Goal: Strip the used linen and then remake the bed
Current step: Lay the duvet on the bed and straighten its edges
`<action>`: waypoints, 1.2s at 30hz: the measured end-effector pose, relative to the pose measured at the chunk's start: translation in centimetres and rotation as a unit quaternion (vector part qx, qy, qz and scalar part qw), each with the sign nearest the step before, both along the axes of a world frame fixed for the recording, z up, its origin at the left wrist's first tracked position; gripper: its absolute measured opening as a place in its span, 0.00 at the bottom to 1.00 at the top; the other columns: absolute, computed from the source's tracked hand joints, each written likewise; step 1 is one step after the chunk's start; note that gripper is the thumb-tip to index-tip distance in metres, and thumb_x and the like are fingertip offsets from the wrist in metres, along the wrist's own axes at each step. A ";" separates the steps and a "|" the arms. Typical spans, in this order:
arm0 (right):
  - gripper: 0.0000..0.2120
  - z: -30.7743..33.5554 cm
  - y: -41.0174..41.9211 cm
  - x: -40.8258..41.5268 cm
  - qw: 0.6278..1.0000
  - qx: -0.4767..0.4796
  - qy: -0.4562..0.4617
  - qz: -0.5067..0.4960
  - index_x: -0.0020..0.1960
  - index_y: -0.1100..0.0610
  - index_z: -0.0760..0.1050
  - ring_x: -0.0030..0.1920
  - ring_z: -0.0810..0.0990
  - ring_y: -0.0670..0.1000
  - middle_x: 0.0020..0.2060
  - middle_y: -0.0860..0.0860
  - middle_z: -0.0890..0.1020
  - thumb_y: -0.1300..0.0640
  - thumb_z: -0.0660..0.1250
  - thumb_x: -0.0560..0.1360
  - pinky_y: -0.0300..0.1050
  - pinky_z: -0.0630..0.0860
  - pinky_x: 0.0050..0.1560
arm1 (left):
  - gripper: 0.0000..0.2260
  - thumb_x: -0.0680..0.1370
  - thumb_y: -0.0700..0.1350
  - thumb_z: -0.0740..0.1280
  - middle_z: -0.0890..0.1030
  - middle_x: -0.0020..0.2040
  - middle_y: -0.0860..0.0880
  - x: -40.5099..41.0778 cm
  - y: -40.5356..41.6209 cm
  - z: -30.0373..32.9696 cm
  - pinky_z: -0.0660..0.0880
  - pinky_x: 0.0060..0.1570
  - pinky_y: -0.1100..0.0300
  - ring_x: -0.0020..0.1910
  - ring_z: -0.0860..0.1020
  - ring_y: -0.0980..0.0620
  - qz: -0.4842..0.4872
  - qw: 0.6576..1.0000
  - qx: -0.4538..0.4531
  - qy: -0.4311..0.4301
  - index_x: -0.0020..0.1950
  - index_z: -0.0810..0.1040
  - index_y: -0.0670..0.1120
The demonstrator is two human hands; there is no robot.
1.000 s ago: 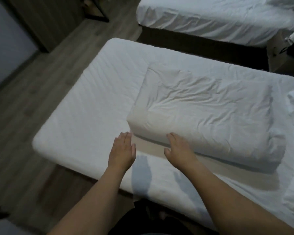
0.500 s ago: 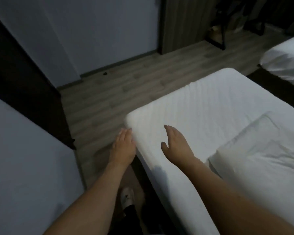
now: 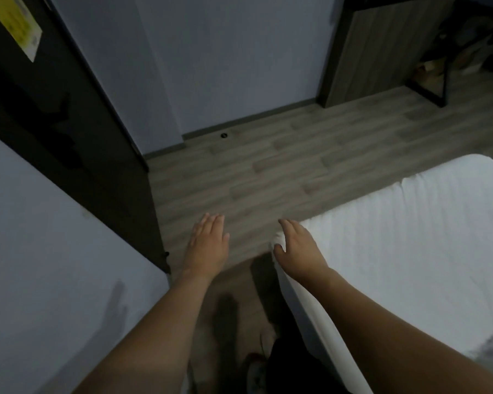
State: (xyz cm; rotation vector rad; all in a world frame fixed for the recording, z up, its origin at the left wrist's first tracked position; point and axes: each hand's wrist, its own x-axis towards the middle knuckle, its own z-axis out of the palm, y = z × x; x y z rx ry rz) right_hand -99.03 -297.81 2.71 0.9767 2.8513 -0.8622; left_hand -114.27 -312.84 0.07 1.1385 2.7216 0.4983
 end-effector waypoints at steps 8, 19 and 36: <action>0.30 -1.5 6.6 -18.2 1.000 -0.013 0.009 -0.007 0.78 0.54 0.53 0.75 0.59 0.52 0.76 0.52 0.61 0.51 0.60 0.79 0.47 0.55 0.74 | 0.22 0.82 0.47 0.59 0.68 0.74 0.42 -19.1 6.7 -1.5 0.54 0.76 0.50 0.76 0.62 0.44 -0.011 1.000 -0.006 0.027 0.74 0.67 0.40; 0.29 -1.2 15.2 -41.1 0.999 -0.007 0.006 -0.047 0.78 0.57 0.56 0.75 0.59 0.53 0.76 0.54 0.62 0.52 0.61 0.79 0.45 0.55 0.74 | 0.21 0.82 0.46 0.58 0.66 0.75 0.43 -43.8 18.4 -0.5 0.50 0.76 0.54 0.76 0.60 0.46 -0.061 0.997 -0.019 0.043 0.75 0.66 0.42; 0.30 -5.2 39.6 -56.3 0.936 -0.063 -0.014 -0.346 0.77 0.57 0.57 0.74 0.63 0.54 0.75 0.54 0.63 0.53 0.62 0.79 0.47 0.59 0.73 | 0.19 0.80 0.44 0.59 0.72 0.71 0.40 -63.4 52.9 -2.1 0.54 0.75 0.49 0.73 0.66 0.43 -0.343 0.938 -0.030 0.045 0.71 0.70 0.40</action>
